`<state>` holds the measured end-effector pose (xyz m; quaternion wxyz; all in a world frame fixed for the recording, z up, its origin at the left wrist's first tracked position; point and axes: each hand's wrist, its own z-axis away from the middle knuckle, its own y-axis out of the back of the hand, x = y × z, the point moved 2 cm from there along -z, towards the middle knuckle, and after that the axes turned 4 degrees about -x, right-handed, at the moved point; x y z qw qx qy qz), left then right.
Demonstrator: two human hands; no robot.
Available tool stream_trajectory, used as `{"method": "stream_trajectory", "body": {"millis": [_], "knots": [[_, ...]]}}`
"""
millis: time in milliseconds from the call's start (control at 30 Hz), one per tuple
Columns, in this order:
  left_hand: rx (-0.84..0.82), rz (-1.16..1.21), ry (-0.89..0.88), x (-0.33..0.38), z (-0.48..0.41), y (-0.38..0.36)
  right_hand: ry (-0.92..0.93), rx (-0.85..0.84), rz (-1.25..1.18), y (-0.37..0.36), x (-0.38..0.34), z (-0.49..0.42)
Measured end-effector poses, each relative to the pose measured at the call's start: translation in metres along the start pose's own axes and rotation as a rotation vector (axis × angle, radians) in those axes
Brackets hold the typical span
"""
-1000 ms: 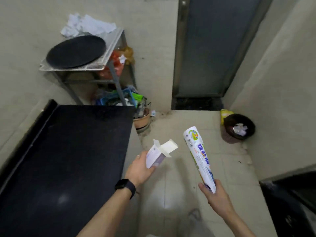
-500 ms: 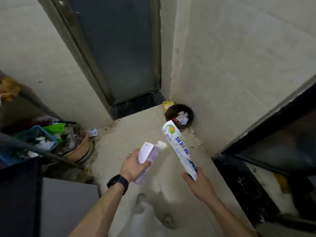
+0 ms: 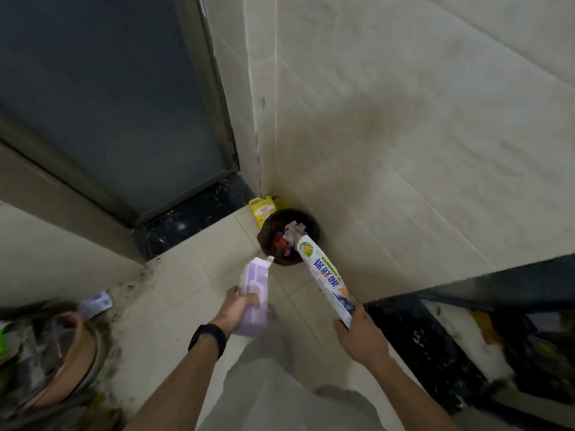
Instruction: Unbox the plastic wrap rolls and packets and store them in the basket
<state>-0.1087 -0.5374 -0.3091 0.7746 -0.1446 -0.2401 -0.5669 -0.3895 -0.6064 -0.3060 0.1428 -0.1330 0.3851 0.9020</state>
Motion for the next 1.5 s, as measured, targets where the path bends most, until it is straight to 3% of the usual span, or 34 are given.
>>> {"method": "stream_trajectory", "body": {"millis": [133,367,567,800,933,1133,1300,1500], "knots": [[-0.022,-0.143,0.043,0.056,-0.061,0.003,-0.061,-0.086,0.104,0.017,-0.032,-0.060],[0.015,-0.512,0.043,0.088,-0.192,-0.013,-0.199,-0.200,-0.137,-0.013,-0.047,-0.189],[0.036,-0.481,0.042,0.082,-0.319,-0.030,-0.279,-0.328,-0.243,-0.066,-0.023,-0.331],[0.080,-0.519,0.004,0.036,-0.465,-0.053,-0.199,-0.324,-0.136,-0.130,-0.023,-0.469],[-0.016,-0.474,0.023,0.002,-0.514,-0.069,-0.205,-0.418,-0.293,-0.168,-0.016,-0.513],[-0.094,-0.618,0.072,-0.021,-0.493,-0.070,-0.201,-0.328,-0.144,-0.162,-0.010,-0.497],[-0.139,-0.842,0.181,0.022,-0.406,-0.056,-0.112,-0.388,-0.005,-0.099,-0.040,-0.423],[-0.097,-1.020,-0.038,0.111,-0.275,-0.034,0.126,-0.262,0.071,0.009,-0.116,-0.322]]}}
